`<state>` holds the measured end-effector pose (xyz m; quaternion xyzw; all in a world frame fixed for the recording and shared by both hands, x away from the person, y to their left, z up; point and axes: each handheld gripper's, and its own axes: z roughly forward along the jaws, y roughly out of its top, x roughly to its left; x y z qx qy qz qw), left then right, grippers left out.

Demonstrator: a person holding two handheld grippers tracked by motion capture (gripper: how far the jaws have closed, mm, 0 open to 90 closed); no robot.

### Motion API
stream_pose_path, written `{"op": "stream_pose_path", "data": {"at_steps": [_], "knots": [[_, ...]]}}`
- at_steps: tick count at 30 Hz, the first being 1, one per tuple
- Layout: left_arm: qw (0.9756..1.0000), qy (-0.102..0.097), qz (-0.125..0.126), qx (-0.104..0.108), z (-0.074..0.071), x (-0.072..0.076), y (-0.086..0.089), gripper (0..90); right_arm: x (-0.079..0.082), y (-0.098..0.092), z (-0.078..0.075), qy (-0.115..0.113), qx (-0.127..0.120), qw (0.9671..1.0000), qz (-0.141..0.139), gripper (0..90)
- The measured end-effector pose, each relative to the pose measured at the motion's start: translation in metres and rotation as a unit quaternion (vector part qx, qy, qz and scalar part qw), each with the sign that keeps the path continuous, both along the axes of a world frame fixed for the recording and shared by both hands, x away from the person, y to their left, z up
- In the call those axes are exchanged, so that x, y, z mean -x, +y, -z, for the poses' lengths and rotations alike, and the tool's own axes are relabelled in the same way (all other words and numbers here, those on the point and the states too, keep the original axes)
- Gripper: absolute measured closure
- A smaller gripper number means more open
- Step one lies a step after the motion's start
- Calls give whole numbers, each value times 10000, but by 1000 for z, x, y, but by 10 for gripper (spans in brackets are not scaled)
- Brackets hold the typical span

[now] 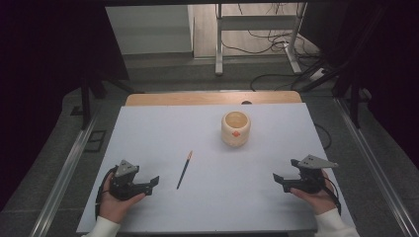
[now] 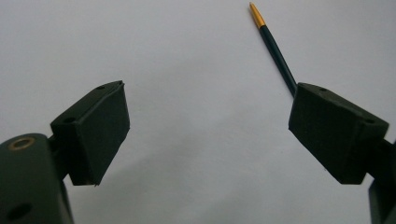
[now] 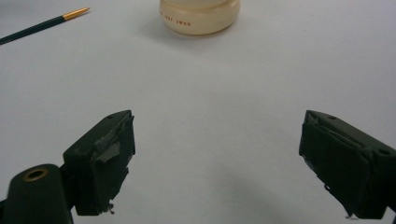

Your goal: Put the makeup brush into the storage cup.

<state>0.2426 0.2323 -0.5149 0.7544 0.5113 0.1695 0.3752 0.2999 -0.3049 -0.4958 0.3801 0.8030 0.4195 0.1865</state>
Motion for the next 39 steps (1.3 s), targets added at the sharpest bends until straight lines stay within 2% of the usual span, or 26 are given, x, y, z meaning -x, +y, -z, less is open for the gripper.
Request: {"op": "stream_pose_path", "data": {"at_steps": [9,16,31,34,39], "knots": [[9999,115,37,-45,0,-2,-7,133,3,-4,-1,-14,-47,10000,70,112],[9999,115,9,-39,-2,-2,-6,133,3,-4,-1,-20,-41,10000,74,113],[9990,304,-338,43,-12,3,-1,141,-4,3,-2,-35,-62,10000,11,115],[9980,432,-465,55,-14,4,-1,145,-6,5,-3,-52,-63,10000,-8,115],[9974,516,-501,63,-17,4,-5,145,-7,7,-3,-61,-47,10000,-29,115]]}}
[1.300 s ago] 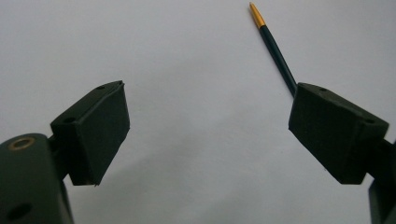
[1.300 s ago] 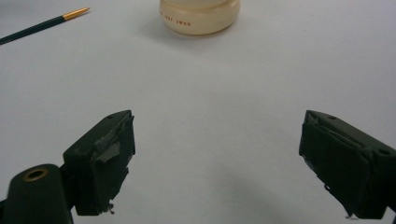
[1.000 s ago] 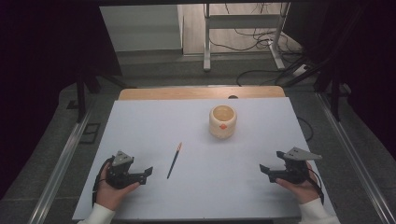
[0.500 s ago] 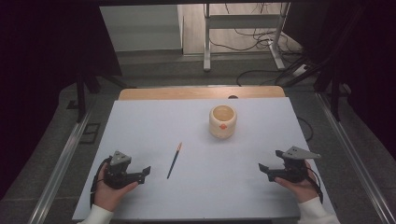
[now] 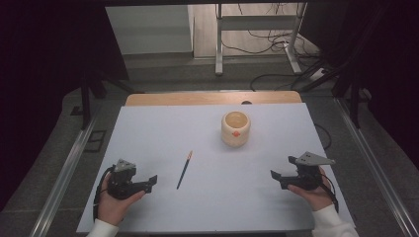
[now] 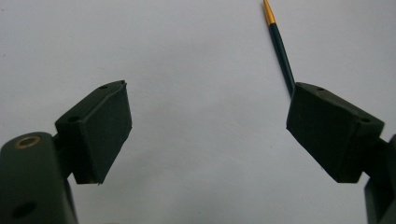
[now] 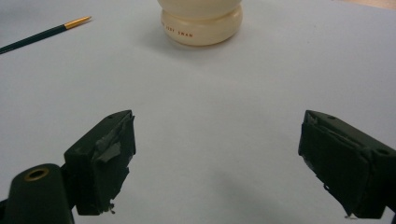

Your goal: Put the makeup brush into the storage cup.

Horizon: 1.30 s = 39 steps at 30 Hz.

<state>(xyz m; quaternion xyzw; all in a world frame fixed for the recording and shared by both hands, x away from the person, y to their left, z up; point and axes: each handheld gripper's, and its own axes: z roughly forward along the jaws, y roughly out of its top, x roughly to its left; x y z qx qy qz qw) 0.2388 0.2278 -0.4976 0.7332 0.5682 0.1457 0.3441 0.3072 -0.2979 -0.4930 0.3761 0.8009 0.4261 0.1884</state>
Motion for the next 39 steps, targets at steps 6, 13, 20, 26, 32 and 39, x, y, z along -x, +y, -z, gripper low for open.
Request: {"op": "stream_pose_path", "data": {"at_steps": [6,13,20,26,32,39], "knots": [[9999,123,76,11,0,-6,-5,145,0,0,0,-2,31,10000,9,115],[9993,326,170,-94,-4,-15,-15,151,1,0,0,-1,47,10000,35,115],[9987,446,204,-156,-10,-25,-24,153,1,0,0,-3,76,10000,34,115],[9981,470,356,-174,-15,-34,-34,152,1,0,1,11,76,10000,46,115],[9976,492,463,-155,-18,-42,-43,152,0,0,1,30,108,9999,66,116],[9972,544,484,-194,-19,-48,-47,152,0,0,2,32,127,9999,77,116]]}}
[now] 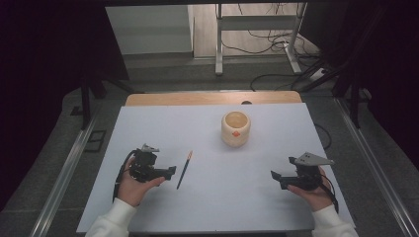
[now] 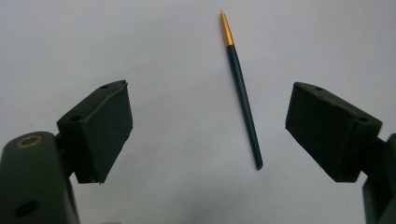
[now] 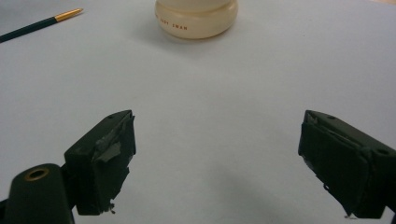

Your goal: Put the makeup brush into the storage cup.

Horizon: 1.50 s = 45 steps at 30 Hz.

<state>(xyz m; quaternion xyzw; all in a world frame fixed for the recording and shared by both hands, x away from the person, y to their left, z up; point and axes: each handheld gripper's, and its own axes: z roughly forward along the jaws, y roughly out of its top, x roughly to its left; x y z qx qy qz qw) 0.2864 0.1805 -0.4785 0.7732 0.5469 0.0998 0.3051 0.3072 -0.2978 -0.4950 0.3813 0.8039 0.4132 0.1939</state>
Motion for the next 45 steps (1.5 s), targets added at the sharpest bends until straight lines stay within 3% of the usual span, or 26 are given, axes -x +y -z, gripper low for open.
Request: {"op": "stream_pose_path", "data": {"at_steps": [32,45], "knots": [[9996,144,218,-71,0,-25,-23,154,-1,0,2,42,43,10000,30,115],[9991,214,327,-192,0,-33,-34,154,-1,0,2,47,44,10000,24,113]]}}
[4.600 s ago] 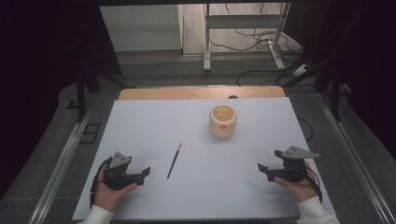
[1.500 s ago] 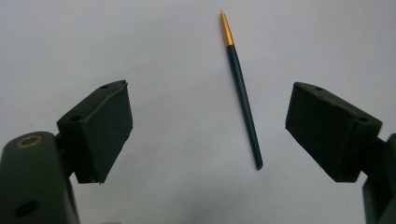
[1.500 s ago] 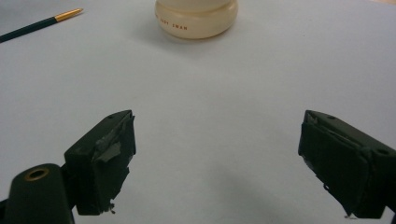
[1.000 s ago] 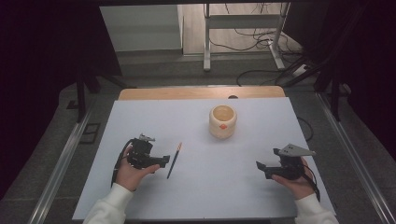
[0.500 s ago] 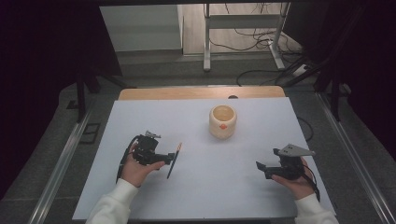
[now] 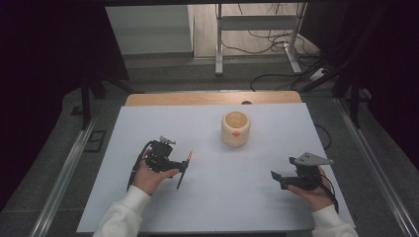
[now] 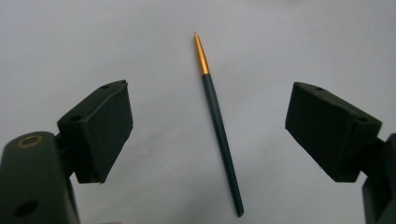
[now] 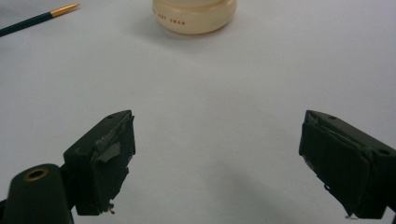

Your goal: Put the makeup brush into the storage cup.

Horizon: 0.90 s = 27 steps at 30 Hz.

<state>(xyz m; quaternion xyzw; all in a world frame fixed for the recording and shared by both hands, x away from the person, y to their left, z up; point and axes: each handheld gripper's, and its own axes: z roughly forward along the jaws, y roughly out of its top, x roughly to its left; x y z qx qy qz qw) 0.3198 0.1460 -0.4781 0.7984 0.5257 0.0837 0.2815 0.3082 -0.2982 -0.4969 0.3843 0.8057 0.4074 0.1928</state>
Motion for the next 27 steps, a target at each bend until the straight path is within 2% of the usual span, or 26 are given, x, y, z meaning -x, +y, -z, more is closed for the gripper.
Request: {"op": "stream_pose_path", "data": {"at_steps": [13,27], "knots": [[9999,107,61,-83,5,-7,-8,154,0,0,1,15,25,10000,-1,113],[9994,282,106,-170,8,-25,-15,158,-1,0,1,10,43,10000,0,113]]}}
